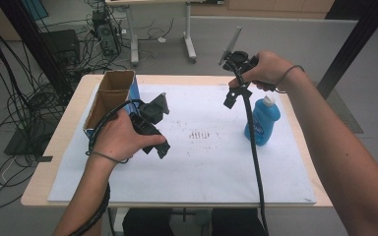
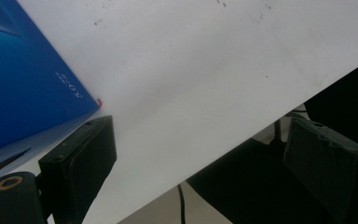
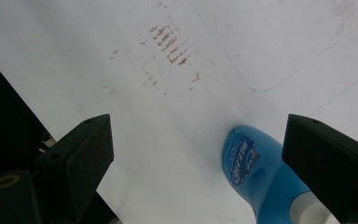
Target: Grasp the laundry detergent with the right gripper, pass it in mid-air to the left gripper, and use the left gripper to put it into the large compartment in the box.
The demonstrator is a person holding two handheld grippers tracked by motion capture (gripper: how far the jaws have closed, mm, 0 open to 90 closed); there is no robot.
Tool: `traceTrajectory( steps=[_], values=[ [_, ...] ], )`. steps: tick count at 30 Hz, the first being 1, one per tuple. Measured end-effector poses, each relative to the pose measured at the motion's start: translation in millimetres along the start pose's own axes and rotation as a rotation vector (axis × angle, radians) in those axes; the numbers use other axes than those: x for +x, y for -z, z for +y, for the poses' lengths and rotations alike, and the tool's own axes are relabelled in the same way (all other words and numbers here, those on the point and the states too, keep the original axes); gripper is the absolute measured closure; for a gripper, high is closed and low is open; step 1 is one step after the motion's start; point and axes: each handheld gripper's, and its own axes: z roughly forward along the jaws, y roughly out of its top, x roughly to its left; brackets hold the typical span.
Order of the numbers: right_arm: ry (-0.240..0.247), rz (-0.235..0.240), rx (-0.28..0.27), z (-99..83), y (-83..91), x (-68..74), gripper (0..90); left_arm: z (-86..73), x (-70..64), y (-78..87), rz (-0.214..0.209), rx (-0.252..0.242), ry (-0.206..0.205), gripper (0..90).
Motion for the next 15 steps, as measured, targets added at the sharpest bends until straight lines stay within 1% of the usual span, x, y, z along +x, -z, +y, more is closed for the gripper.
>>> traceTrajectory(
  steps=[6,15],
  values=[
    [0.0,0.002,0.003,-0.8,-0.6,1.2,8.9,-1.1,-0.1,-0.2,-0.002,-0.005,0.007,9.5],
    [0.001,0.007,-0.014,-7.2,-2.4,1.1,8.8,-0.9,0.6,0.1,-0.004,-0.015,0.015,9.5]
  ],
)
